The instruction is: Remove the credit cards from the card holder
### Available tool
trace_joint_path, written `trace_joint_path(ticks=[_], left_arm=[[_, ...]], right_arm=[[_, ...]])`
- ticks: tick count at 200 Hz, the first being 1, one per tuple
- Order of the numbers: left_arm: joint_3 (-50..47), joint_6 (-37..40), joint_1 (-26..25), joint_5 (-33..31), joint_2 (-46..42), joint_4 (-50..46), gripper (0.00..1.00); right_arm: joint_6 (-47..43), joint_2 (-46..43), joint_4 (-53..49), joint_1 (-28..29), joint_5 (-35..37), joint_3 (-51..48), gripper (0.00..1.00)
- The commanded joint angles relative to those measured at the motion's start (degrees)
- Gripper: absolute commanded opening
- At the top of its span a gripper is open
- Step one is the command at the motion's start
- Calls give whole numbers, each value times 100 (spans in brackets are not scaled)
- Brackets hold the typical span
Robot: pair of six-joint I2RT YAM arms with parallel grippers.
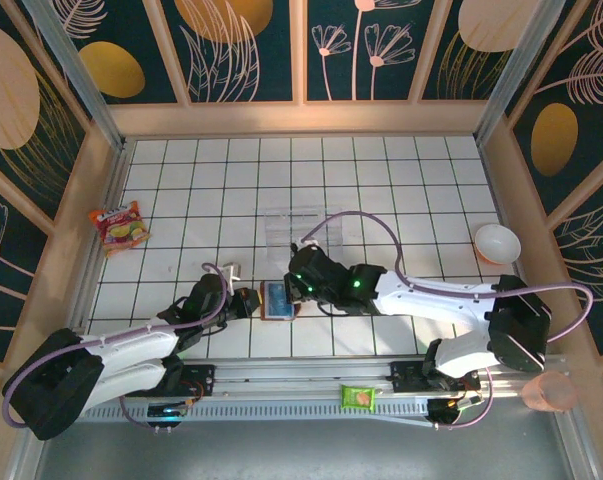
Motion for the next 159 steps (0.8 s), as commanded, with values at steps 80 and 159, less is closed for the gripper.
trace_joint_path(ticks=[80,159], left_arm=[[-58,229,24,162,157,133,0],[40,109,32,-231,-258,-499,5]], right_arm=[[900,-612,-87,-763,292,-1754,19],[355,-677,-991,-507,1506,-1014,58]])
